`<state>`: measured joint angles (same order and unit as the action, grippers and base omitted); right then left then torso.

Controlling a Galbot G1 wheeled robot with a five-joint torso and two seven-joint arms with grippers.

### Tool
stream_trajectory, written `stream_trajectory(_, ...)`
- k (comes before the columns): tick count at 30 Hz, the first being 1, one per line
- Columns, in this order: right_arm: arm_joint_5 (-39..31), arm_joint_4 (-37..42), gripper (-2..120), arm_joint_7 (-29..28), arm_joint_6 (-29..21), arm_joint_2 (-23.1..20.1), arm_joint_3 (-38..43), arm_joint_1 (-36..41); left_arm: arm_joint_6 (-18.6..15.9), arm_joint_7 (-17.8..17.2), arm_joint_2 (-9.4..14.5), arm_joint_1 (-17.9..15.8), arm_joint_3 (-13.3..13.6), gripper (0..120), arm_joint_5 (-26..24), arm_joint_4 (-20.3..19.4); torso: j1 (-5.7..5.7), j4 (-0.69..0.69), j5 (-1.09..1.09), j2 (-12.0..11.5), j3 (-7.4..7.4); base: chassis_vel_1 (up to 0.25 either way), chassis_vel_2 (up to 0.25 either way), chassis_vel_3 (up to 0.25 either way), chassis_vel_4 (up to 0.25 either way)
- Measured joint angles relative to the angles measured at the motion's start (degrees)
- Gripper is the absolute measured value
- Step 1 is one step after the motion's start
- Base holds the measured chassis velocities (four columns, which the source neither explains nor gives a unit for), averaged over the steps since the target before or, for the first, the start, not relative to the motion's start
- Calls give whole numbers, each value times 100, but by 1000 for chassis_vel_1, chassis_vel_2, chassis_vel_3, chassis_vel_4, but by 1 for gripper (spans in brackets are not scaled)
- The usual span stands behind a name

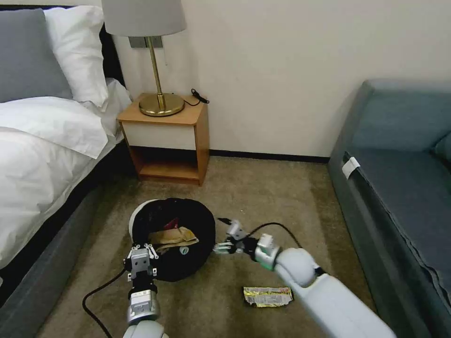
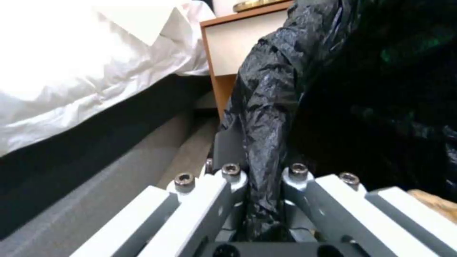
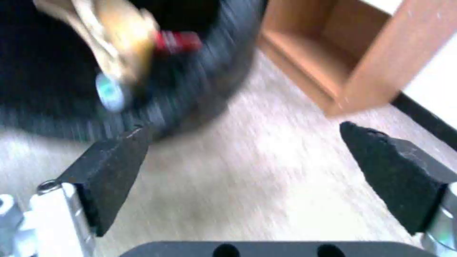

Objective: Pick up the trash bin, then pick up the garbage on the floor and place it into the trash bin.

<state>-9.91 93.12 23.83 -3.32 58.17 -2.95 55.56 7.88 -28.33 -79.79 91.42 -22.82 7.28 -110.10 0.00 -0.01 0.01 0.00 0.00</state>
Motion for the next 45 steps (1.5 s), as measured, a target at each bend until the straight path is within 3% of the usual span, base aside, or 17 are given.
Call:
stream_trajectory(2, 31, -117, 100, 48, 59, -247, 46, -21, -15, -2, 95, -28, -73, 2, -80, 69, 0, 1, 0, 0, 0, 0, 0, 0, 0)
stream_trajectory(21, 363, -364, 100, 430, 130, -1093, 49, 121, -39, -2, 192, 5, -251, 2, -220, 147, 0, 1, 0, 0, 0, 0, 0, 0, 0)
stream_trajectory(29, 909, -296, 100, 685, 155, -1422, 91, 520, -83, 13, 178, 37, -301, 2, -413, 130, 0, 1, -1, 0, 0, 0, 0, 0, 0)
stream_trajectory(38, 1265, -360, 100, 1029, 178, -1514, -95, 610, -83, 13, 133, 54, -302, 2, -395, 119, 0, 1, -1, 0, 0, 0, 0, 0, 0)
stream_trajectory(45, 1828, -960, 100, 1125, 474, -1313, -313, 619, -83, 5, 1, 96, -323, 2, -344, 101, 0, 1, 0, 0, 0, 0, 0, 0, 0)
